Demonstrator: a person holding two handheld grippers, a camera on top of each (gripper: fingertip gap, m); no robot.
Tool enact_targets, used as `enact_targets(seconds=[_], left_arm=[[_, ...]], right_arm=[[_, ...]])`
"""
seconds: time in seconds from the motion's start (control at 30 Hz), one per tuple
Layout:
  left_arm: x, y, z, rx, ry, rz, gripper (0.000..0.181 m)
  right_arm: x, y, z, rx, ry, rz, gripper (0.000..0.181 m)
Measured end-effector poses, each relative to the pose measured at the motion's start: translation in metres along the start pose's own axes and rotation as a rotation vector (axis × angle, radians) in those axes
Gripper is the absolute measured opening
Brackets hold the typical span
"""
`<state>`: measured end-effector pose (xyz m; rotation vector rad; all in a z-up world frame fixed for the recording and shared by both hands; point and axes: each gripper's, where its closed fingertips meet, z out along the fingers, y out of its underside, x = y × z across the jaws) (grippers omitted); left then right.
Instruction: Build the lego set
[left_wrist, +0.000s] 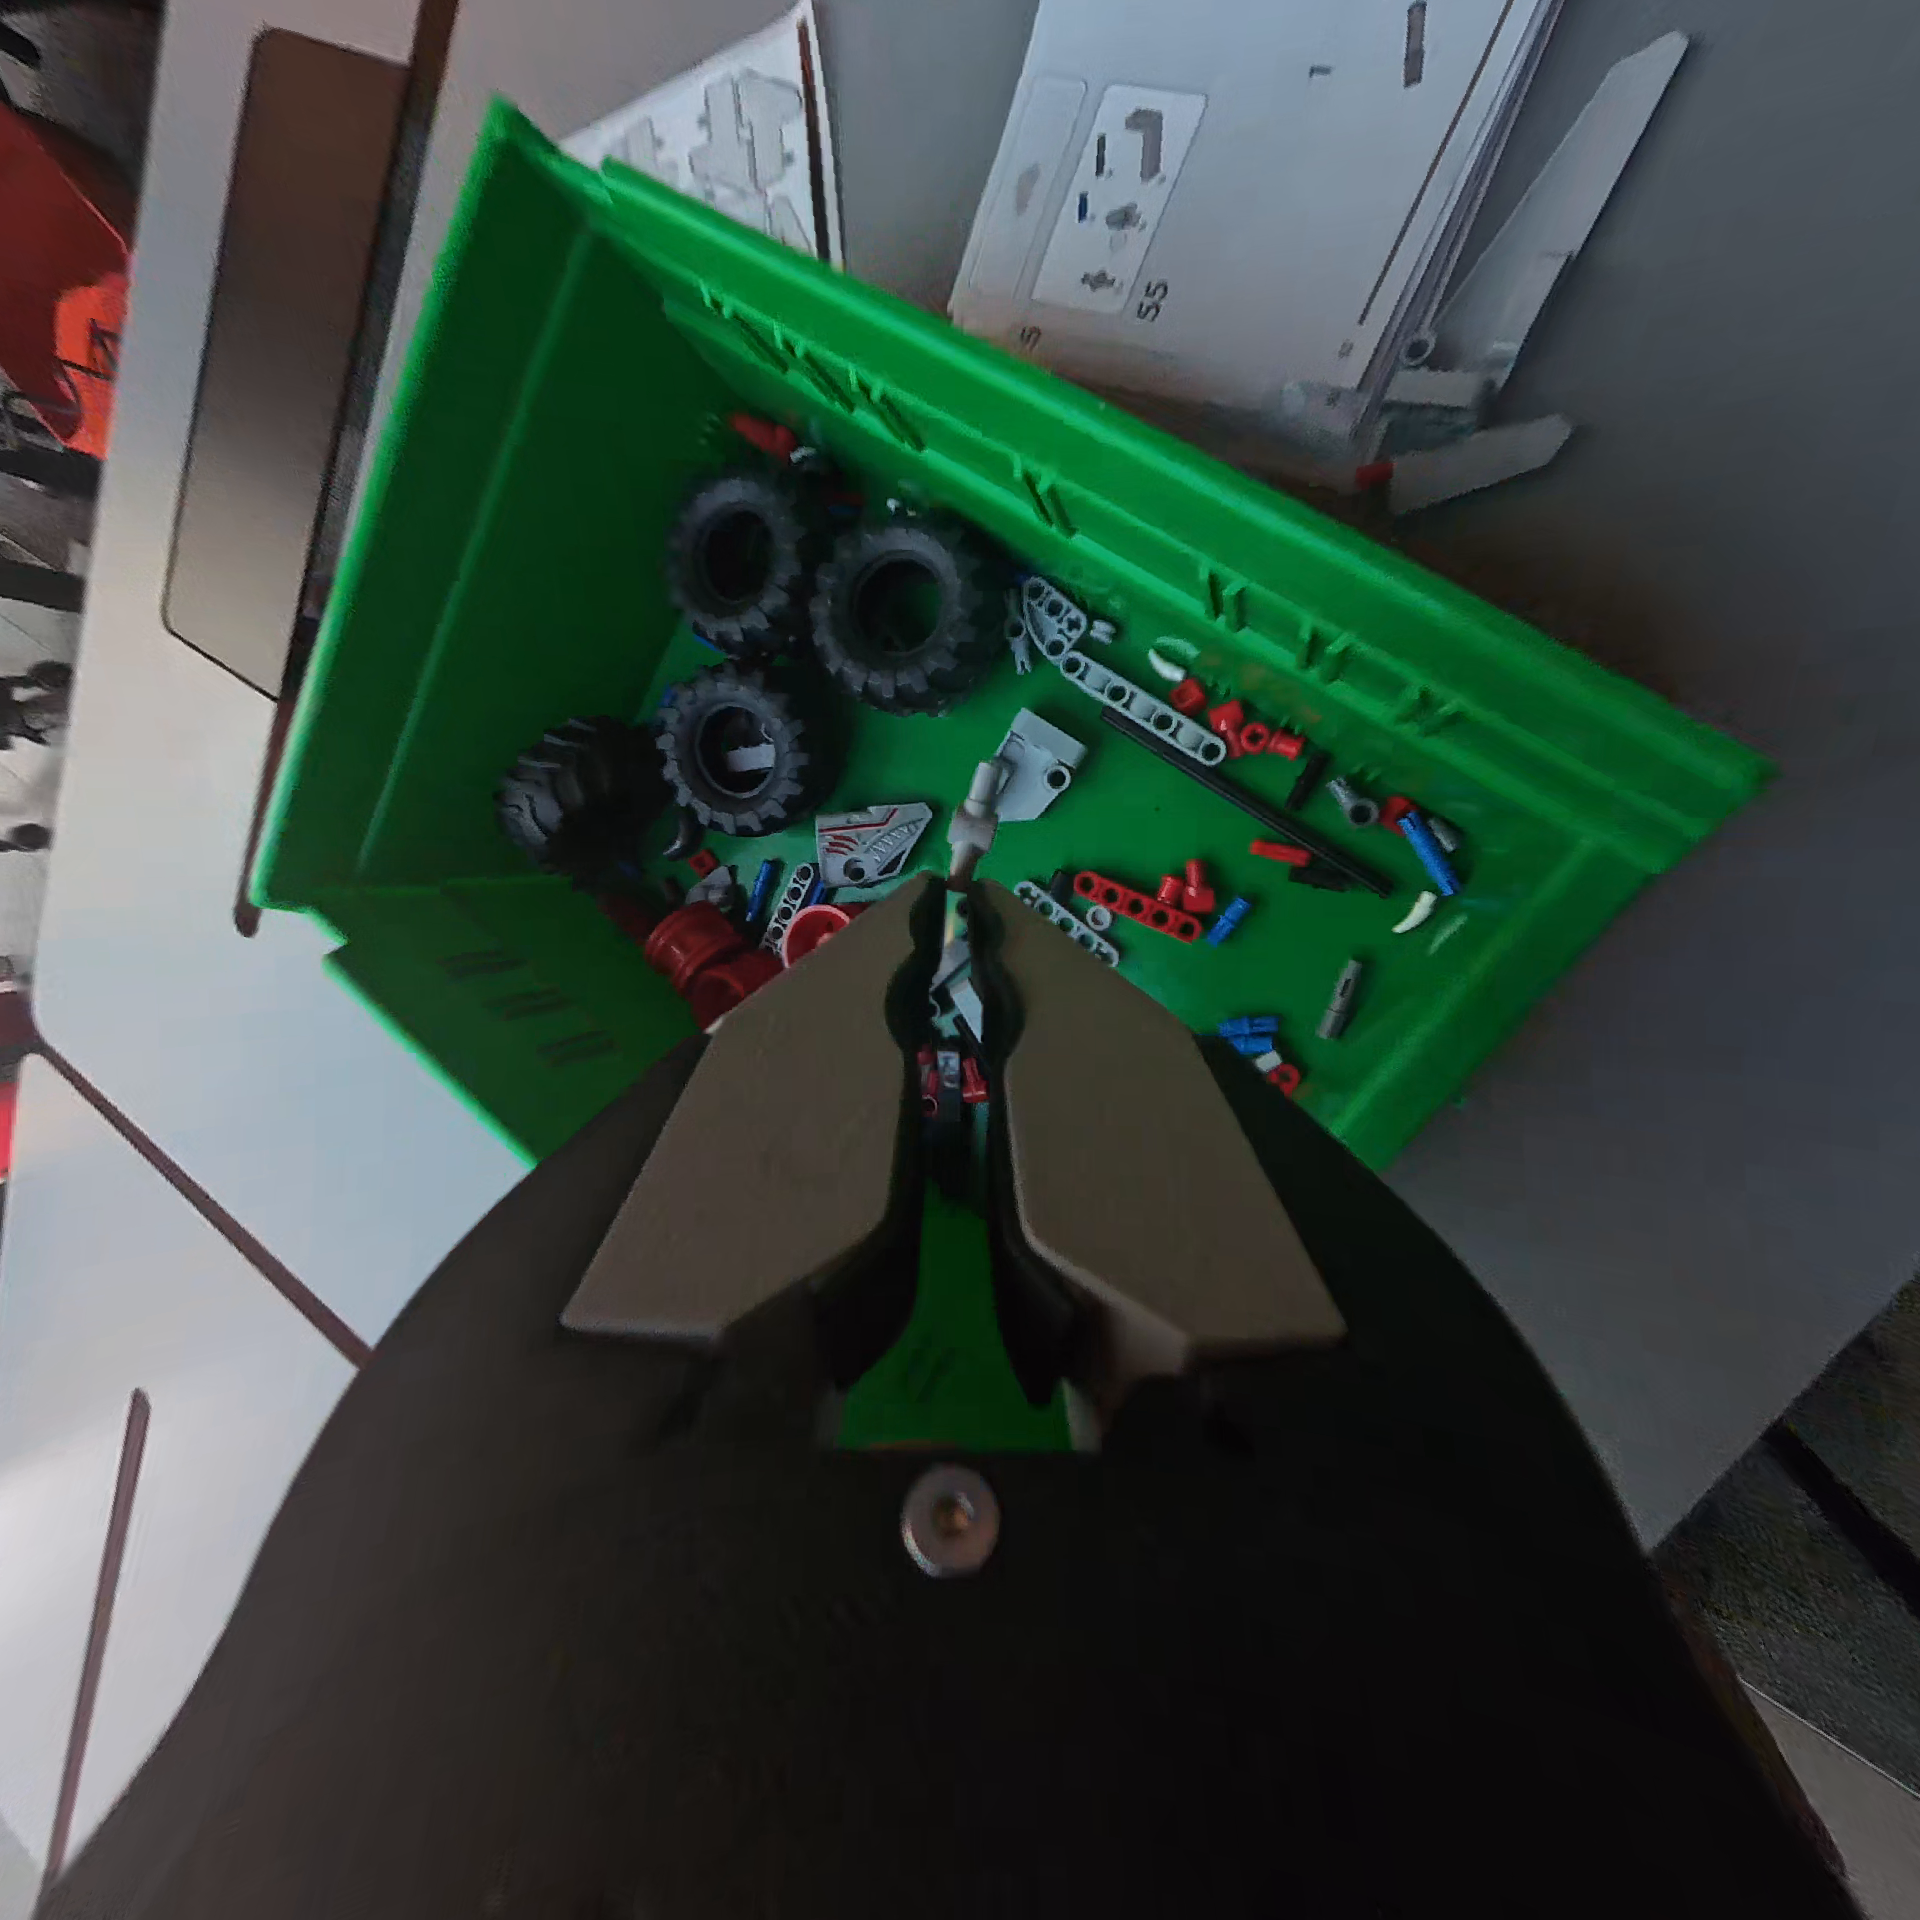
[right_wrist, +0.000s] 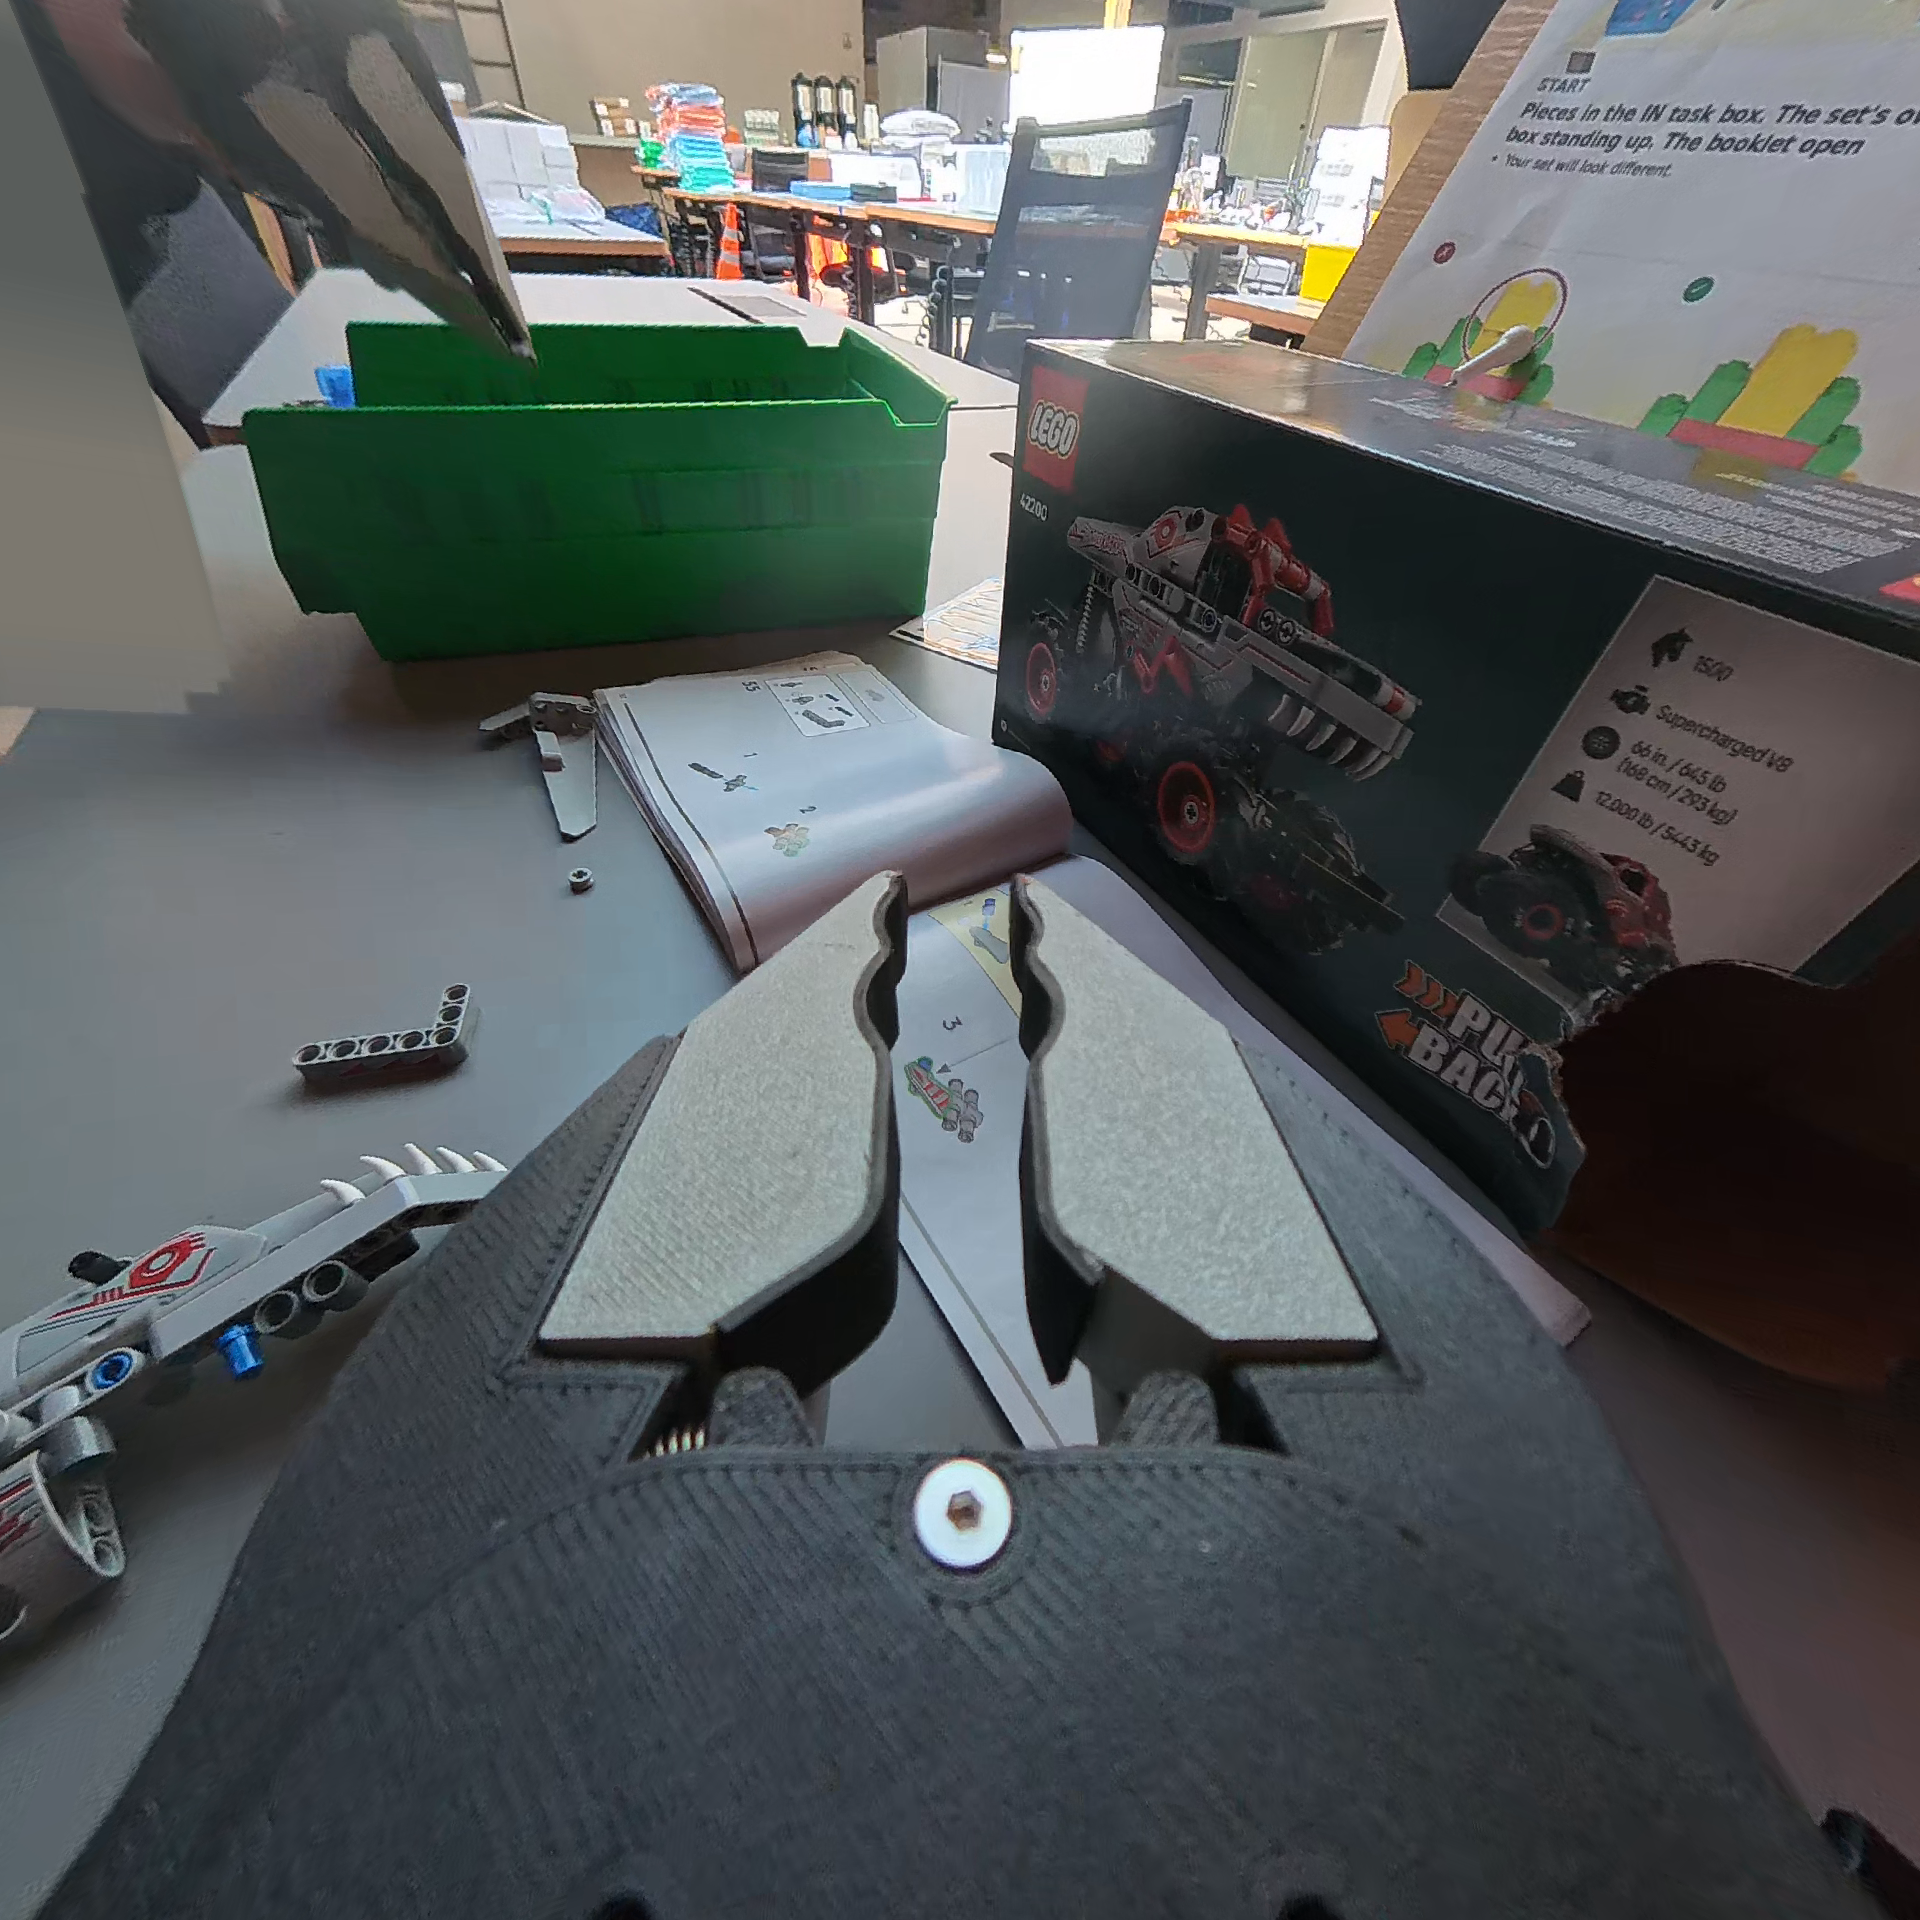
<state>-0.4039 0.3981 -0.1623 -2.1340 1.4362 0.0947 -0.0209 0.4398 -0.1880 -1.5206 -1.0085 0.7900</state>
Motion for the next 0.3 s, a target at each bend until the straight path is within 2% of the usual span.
enact_targets(seconds=[0.13, 0.3], left_arm=[[0.014, -0.049, -0.029, 0.091, -0.001, 0.039, 0.001], [0.076, -0.127, -0.039, 0.175, 0.071, 0.153, 0.001]], right_arm=[[-0.002, -0.005, 0.0, 0.021, -0.024, 0.021, 0.016], [-0.004, -0.012, -0.005, 0.047, -0.025, 0.019, 0.016]])
